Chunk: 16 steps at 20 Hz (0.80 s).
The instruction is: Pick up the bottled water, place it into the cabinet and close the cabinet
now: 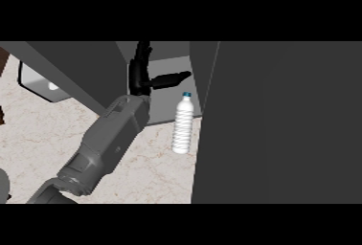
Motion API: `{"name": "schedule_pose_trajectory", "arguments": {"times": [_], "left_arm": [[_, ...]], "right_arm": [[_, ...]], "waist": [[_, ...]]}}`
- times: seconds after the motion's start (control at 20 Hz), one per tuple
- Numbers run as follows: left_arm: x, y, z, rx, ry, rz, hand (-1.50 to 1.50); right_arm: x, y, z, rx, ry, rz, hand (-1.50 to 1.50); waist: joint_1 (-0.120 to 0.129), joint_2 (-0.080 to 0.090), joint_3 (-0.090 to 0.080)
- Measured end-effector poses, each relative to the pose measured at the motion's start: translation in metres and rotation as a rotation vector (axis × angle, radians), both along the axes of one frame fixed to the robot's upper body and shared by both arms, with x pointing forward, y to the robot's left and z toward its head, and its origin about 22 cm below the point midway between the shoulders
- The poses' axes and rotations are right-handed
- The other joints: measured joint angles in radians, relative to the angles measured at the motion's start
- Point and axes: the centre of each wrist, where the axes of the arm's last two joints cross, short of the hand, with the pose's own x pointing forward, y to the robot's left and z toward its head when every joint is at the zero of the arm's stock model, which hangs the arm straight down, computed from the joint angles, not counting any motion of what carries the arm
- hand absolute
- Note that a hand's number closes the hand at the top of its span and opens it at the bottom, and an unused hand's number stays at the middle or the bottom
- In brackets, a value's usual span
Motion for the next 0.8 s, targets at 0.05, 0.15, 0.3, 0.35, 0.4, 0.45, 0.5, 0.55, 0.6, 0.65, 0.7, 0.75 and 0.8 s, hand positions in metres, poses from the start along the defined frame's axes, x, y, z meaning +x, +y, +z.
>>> {"name": "schedule_pose_trajectory", "arguments": {"times": [0.05, 0.15, 0.3, 0.35, 0.4, 0.45, 0.5, 0.55, 0.6, 0.65, 0.7, 0.75, 0.8], "left_arm": [[0.001, -0.002, 0.002, 0.007, -0.008, -0.02, -1.5], [0.004, -0.005, 0.004, 0.046, -0.029, -0.062, -1.5], [0.008, -0.012, 0.012, 0.07, -0.067, -0.11, 1.5], [0.008, -0.016, 0.012, 0.067, -0.081, -0.122, 1.5], [0.008, -0.018, 0.011, 0.065, -0.092, -0.13, 1.5], [0.009, -0.019, 0.013, 0.06, -0.106, -0.14, 1.5], [0.009, -0.019, 0.013, 0.047, -0.121, -0.146, 1.5], [0.009, -0.021, 0.013, 0.037, -0.131, -0.155, 1.5], [0.007, -0.021, 0.009, 0.023, -0.14, -0.162, 1.5], [0.008, -0.022, 0.011, 0.008, -0.15, -0.169, 1.5], [0.008, -0.023, 0.01, -0.002, -0.158, -0.176, 1.5], [0.008, -0.024, 0.011, -0.012, -0.165, -0.179, 1.5], [0.008, -0.023, 0.009, -0.02, -0.17, -0.179, 1.5]], "right_arm": [[0.0, -0.001, 0.0, -0.001, 0.0, -0.003, -1.5], [-0.001, -0.001, 0.001, -0.004, -0.002, 0.0, -1.5], [-0.003, 0.0, 0.002, -0.01, 0.0, 0.004, -1.5], [-0.004, 0.0, 0.002, -0.008, -0.004, 0.001, -1.5], [-0.006, -0.001, 0.004, -0.011, -0.002, -0.003, -1.5], [-0.007, -0.003, 0.004, -0.013, -0.001, -0.009, -1.5], [-0.009, -0.003, 0.003, -0.012, 0.0, -0.014, -1.5], [-0.01, -0.003, 0.002, -0.012, 0.002, -0.014, -1.5], [-0.011, -0.004, 0.002, -0.015, 0.001, -0.015, -1.5], [-0.012, -0.005, 0.002, -0.019, 0.002, -0.015, -1.5], [-0.012, -0.004, 0.003, -0.02, 0.003, -0.019, -1.5], [-0.014, -0.004, 0.005, -0.027, 0.004, -0.017, -1.5], [-0.017, -0.002, 0.007, -0.033, 0.002, -0.013, -1.5]], "waist": [[0.002, -0.001, 0.0], [0.002, -0.002, 0.0], [0.009, -0.005, 0.0], [0.013, -0.006, 0.0], [0.015, -0.008, 0.0], [0.02, -0.011, 0.0], [0.026, -0.012, 0.0], [0.029, -0.014, 0.001], [0.034, -0.016, 0.001], [0.037, -0.017, 0.001], [0.044, -0.02, 0.001], [0.049, -0.021, 0.001], [0.05, -0.024, 0.001]]}}
